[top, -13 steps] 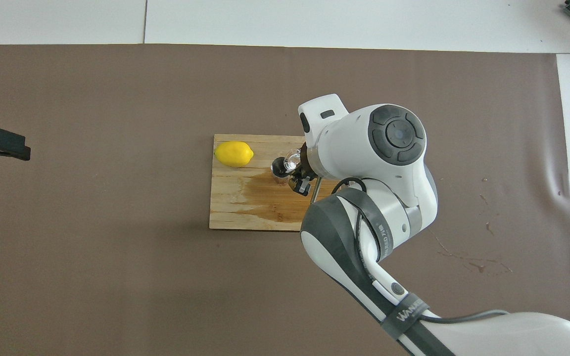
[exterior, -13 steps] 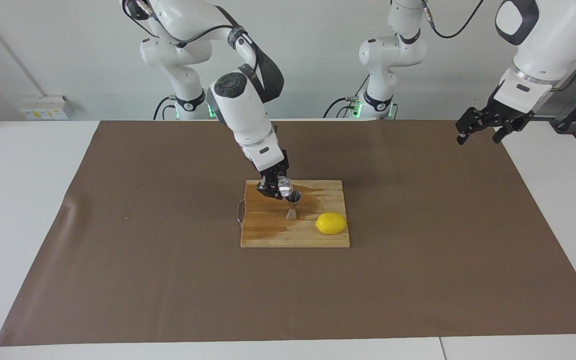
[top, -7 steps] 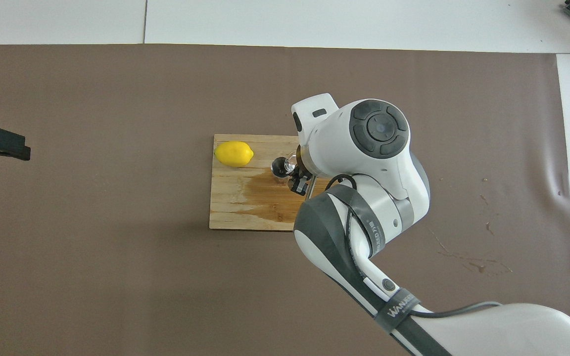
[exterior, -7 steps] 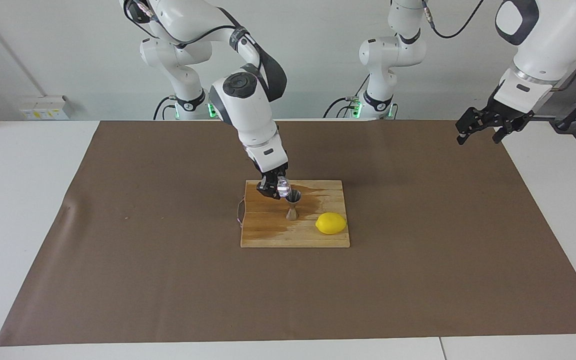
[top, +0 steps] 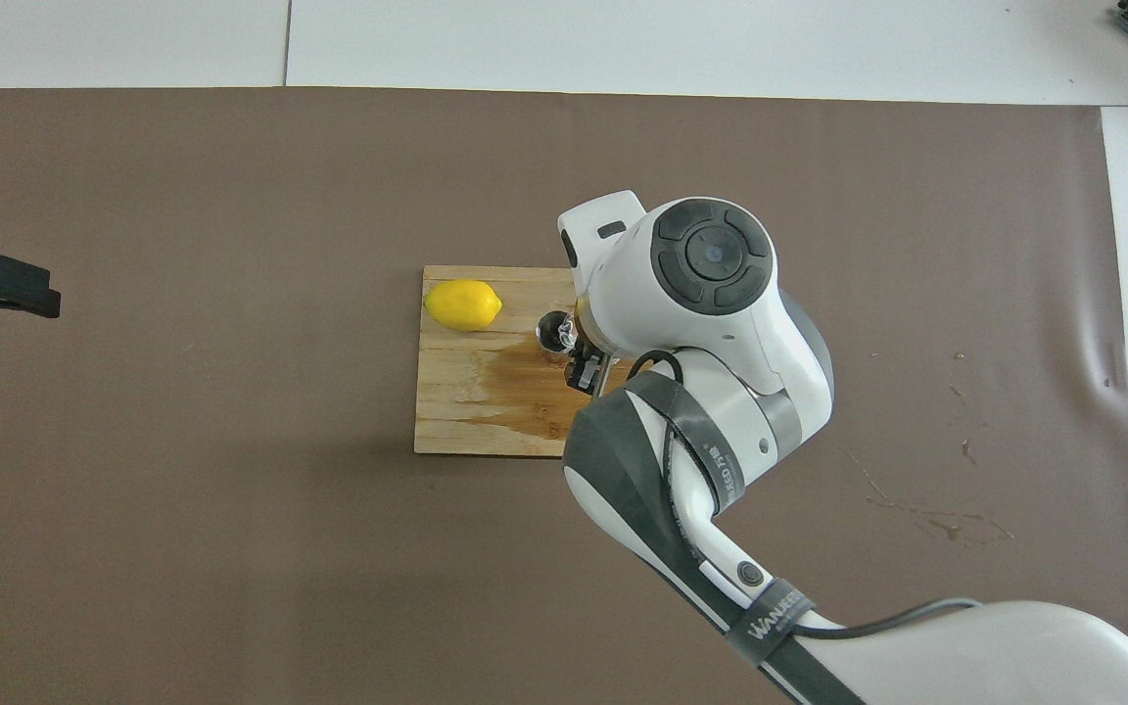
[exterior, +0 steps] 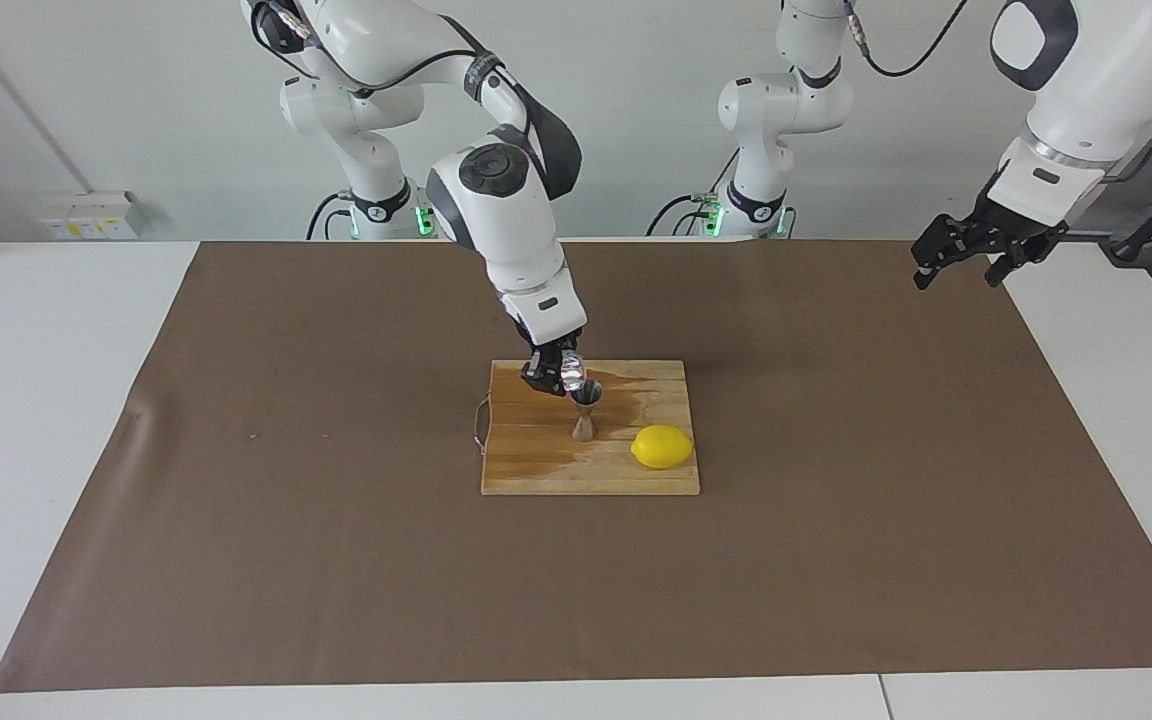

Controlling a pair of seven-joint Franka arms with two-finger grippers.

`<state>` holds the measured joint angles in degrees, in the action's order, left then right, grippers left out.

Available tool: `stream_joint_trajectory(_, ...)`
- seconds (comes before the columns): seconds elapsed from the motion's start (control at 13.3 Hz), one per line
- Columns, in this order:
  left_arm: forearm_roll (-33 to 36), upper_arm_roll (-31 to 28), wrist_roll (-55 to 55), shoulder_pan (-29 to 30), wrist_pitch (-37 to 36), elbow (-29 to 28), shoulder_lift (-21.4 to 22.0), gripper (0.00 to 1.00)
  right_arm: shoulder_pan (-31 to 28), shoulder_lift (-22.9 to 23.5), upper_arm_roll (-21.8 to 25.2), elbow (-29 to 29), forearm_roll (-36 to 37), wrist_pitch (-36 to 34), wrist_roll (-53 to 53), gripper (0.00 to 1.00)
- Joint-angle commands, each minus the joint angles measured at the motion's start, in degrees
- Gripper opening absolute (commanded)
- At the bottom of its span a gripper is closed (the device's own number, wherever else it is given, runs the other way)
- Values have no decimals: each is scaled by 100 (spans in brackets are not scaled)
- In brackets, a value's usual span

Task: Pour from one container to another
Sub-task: 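Hold the clear glass tipped over the metal cup to pour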

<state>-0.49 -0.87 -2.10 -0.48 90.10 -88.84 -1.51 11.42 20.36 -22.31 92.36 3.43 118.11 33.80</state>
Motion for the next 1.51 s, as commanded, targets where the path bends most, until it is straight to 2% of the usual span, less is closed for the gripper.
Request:
stream_joint_trajectory(0.0, 49, -1, -54, 4, -27, -178, 177, 100, -9, 205, -90, -306, 211, -192, -233, 20)
stream_joint_trajectory(1.43, 49, -10, -54, 4, -27, -178, 177, 100, 185, 504, -90, -824, 632, -631, -857, 17)
